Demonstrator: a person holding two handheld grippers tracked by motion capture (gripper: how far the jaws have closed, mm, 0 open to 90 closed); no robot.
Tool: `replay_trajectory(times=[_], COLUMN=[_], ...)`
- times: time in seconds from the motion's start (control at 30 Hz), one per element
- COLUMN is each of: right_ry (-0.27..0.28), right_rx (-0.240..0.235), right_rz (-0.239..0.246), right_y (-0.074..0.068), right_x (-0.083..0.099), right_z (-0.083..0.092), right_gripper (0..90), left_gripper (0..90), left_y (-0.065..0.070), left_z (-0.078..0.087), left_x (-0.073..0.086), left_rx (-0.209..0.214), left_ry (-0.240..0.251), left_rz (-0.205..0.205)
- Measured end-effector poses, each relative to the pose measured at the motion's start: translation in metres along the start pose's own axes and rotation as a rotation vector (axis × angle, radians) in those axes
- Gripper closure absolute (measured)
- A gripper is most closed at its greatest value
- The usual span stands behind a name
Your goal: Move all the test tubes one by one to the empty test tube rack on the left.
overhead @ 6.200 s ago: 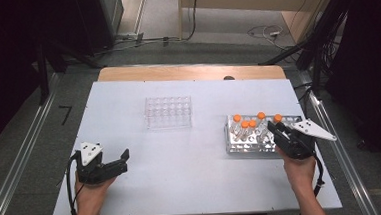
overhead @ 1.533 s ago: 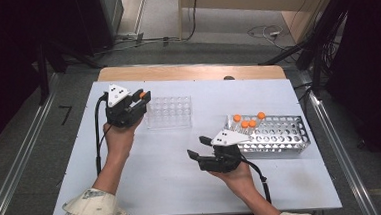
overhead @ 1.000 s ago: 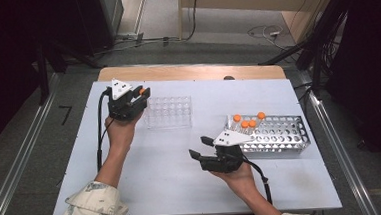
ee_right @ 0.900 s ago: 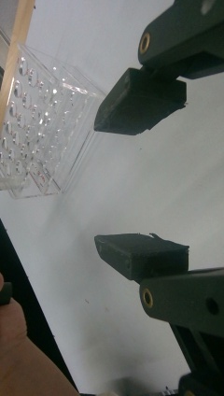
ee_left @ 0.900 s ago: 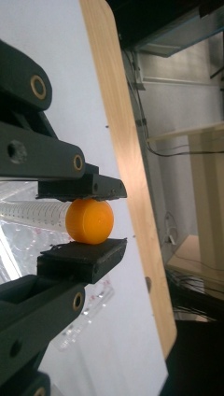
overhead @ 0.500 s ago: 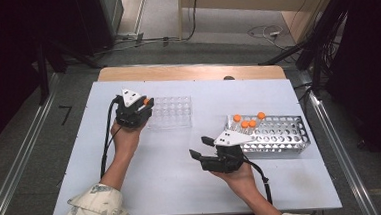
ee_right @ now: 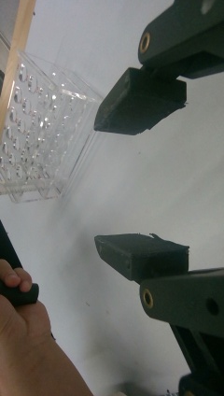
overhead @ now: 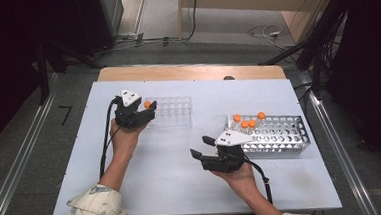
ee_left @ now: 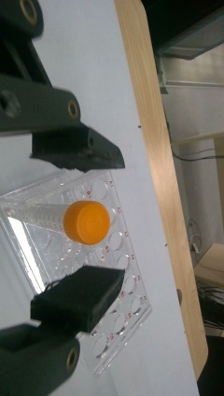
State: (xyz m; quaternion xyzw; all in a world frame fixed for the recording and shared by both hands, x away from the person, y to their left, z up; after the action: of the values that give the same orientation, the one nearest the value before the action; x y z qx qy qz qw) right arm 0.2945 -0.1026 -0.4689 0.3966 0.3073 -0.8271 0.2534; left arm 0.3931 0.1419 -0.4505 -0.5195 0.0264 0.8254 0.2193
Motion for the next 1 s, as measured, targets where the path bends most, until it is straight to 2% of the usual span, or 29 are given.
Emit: replay_trajectory(times=[0.03,0.07,0.1,0.2,0.4,0.5,0.53,0.73,1.0], right_ry=[0.001,0.005,0.005,0.009,0.023,0.029,0.038,0.059,0.112], right_rx=[0.002,0.007,0.007,0.012,0.024,0.027,0.034,0.056,0.086], right_rz=[-0.004,-0.002,-0.002,-0.008,-0.010,-0.006,-0.010,-0.015,-0.033], right_y=[0.000,0.001,0.001,0.003,0.006,0.009,0.011,0.019,0.032], right_x=[0.000,-0.001,-0.001,-0.001,-0.003,-0.004,-0.005,-0.007,-0.016], right_z=[0.001,0.002,0.002,0.004,0.011,0.018,0.024,0.038,0.059], right_gripper=[36.4,36.1,36.1,35.8,34.9,34.2,33.4,31.6,31.4], left_gripper=[35.9,26.1,26.1,24.6,20.0,16.9,16.4,15.4,14.2], left_y=[0.000,0.000,-0.001,-0.002,-0.001,0.000,0.000,0.001,-0.001], left_z=[0.000,0.000,0.001,0.004,0.008,0.011,0.012,0.019,0.020], left_x=[0.000,0.000,0.000,-0.002,-0.003,-0.004,-0.004,-0.008,-0.007], left_rx=[0.001,-0.012,-0.016,0.013,0.030,0.016,0.022,0.026,0.025], left_ry=[-0.003,-0.009,-0.008,0.020,0.009,0.008,0.013,0.036,0.028], left_rz=[0.003,0.014,0.020,0.040,0.043,0.040,0.040,0.049,0.054])
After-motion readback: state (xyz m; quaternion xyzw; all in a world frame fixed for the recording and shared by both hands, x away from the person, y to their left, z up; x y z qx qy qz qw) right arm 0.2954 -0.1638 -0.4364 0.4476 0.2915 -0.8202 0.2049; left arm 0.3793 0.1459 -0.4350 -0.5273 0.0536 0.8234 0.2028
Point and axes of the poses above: each handheld gripper's, and its own axes: z roughly backward along the jaws, x roughly out of its underside, y roughly to its right, the point moved 5 cm from there along -z, roughly forward along the jaws, and after that the axes turned 14 degrees about -z, right-handed, at the moved point
